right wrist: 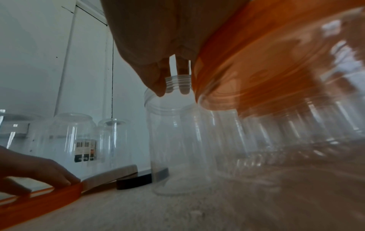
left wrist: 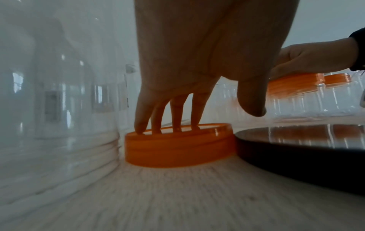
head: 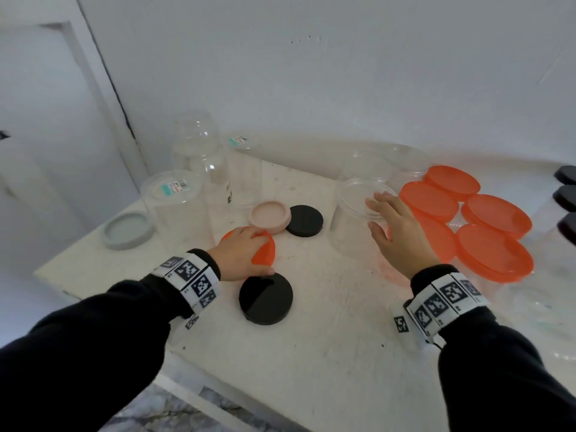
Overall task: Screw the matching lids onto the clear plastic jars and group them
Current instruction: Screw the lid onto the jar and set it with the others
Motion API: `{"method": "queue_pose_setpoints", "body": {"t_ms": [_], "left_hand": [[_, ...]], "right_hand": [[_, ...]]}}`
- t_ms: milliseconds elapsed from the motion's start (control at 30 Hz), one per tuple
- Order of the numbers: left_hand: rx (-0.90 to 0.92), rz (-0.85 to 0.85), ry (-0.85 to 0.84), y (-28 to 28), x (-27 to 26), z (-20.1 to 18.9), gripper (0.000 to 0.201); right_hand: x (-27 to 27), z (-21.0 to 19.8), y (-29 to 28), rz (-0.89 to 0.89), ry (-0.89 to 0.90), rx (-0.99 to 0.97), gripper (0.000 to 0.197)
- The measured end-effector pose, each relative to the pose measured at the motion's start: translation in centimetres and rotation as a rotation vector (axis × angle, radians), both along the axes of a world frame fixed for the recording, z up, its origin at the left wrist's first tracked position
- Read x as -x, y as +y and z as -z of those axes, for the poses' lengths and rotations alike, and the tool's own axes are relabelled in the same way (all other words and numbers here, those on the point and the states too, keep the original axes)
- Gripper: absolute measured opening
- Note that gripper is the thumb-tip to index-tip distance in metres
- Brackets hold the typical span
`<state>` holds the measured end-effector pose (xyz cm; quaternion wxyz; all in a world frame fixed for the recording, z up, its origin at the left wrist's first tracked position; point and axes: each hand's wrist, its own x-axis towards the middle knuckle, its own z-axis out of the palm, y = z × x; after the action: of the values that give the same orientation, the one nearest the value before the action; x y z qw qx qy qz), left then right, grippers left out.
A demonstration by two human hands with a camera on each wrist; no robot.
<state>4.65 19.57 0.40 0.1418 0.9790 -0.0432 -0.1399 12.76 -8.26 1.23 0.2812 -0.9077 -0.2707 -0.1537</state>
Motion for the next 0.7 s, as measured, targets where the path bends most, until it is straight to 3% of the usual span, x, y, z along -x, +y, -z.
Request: {"method": "queue_pose_setpoints", "body": {"t_ms": [167,333,467,700], "left_hand": [[0.095,0.044,-0.036,-0.3,-0.2,0.0,0.067],[-0.065,-0.054,0.002,-0.5,-0.5,0.2,0.074],[-0.036,-0.073,0.033,-0.5,-0.7,0.2,0.082],[-0.043,-0.084,-0.059,-1.1,-0.7,-0.6,0.078]], "right_hand": [[0.0,0.0,-0.1,-0.002,0.001,-0.001,0.040],[0.0,0.0,0.0,0.005,-0.004,-0.010,0.040],[0.2,-0.1,0.2,0.014,-0.004,0.010,0.042],[1.4,-1.3,-0.6,0.051,0.087,0.146,0.052]]}}
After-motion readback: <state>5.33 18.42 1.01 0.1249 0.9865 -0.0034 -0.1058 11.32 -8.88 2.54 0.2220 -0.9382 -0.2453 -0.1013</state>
